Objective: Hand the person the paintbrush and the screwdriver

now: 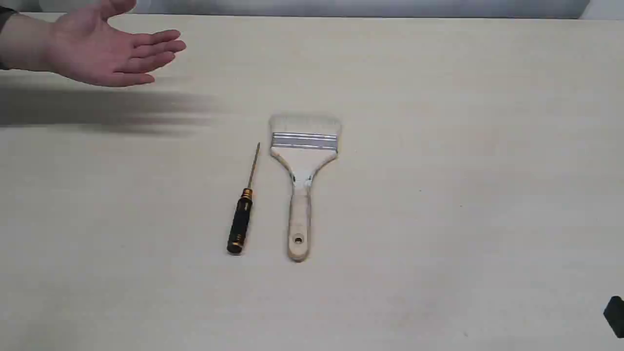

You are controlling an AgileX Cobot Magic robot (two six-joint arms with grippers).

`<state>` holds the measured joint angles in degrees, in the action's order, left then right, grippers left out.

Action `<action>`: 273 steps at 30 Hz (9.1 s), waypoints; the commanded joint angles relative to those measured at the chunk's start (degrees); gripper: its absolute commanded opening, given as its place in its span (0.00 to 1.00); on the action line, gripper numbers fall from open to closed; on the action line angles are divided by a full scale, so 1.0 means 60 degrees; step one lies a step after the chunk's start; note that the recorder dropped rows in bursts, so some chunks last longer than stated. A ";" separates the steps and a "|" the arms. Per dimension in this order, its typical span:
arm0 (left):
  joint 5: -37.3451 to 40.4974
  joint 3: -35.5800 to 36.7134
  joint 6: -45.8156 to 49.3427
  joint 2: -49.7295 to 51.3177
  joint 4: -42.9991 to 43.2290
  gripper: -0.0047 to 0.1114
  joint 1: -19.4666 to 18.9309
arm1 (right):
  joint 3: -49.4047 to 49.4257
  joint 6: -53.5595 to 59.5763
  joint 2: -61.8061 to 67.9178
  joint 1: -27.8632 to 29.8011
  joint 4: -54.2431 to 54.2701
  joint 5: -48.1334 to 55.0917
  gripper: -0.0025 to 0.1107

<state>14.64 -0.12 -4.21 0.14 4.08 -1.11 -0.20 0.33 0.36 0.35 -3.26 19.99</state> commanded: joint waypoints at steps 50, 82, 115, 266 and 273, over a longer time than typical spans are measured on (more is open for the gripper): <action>-0.0035 0.0019 -0.0019 -0.0024 -0.0043 0.04 0.0079 | 0.0034 -0.4190 -0.0061 0.0041 0.0908 -0.7035 0.06; -0.0059 0.0019 -0.0019 -0.0024 -0.0002 0.04 0.0079 | -0.8565 -1.7919 0.5936 0.0041 -1.6115 -1.3609 0.65; -0.0052 0.0019 -0.0019 -0.0024 -0.0042 0.04 0.0079 | -0.9242 -1.8073 0.9689 0.0022 -1.4595 -1.4993 0.65; -0.0059 0.0019 -0.0019 -0.0024 -0.0005 0.04 0.0079 | -1.3460 -0.5891 1.9467 -0.6620 -0.2244 0.2623 0.55; -0.0059 0.0019 -0.0019 -0.0024 -0.0005 0.04 0.0079 | -1.3531 -0.5649 2.0013 -0.6620 -0.1752 0.2723 0.55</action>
<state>14.64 -0.12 -4.21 0.14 4.08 -1.11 -80.87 -34.39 120.20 -39.44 -14.39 35.96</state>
